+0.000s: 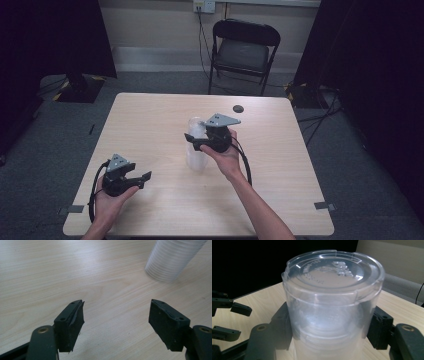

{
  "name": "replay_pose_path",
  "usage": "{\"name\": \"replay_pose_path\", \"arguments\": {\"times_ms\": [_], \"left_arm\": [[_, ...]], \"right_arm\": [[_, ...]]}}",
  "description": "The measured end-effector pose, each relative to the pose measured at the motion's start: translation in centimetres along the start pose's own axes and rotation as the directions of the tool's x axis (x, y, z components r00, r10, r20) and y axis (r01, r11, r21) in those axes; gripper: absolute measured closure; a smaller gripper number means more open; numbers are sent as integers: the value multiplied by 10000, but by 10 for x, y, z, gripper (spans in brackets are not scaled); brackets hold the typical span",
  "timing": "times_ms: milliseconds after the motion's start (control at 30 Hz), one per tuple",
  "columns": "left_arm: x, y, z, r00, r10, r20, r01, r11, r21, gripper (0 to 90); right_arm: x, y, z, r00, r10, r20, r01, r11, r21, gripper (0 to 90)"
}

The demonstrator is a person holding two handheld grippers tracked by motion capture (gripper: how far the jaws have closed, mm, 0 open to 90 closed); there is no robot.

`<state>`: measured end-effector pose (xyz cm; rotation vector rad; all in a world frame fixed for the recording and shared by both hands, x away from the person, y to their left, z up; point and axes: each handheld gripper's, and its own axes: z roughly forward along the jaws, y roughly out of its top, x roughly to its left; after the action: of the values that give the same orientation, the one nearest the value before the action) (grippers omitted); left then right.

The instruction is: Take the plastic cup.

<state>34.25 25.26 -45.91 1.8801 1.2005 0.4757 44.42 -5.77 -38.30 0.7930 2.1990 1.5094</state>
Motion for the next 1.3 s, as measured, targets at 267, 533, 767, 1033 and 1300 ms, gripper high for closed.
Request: {"name": "replay_pose_path", "arguments": {"times_ms": [267, 533, 767, 1033, 1300], "left_arm": [[0, 0, 0, 10000, 5, -5, -5, 10000, -7, 281], [-1, 0, 2, 10000, 2, 29, -2, 10000, 59, 279], [-1, 0, 2, 10000, -22, 37, 22, 10000, 80, 280], [-1, 0, 2, 10000, 0, -14, 0, 9999, 102, 278], [-1, 0, 3, 10000, -53, -19, 53, 10000, 75, 278]], "right_arm": [[1, 7, -3, 10000, 28, -10, -28, 9996, -270, 343], [1, 11, -6, 9999, 93, -39, -94, 9993, -375, 346], [0, 16, -9, 9995, 295, -121, -302, 9980, -556, 348], [-2, 22, -14, 9991, 409, -118, -417, 9958, -812, 347], [-2, 28, -19, 9989, 435, -177, -449, 9948, -916, 351]]}}
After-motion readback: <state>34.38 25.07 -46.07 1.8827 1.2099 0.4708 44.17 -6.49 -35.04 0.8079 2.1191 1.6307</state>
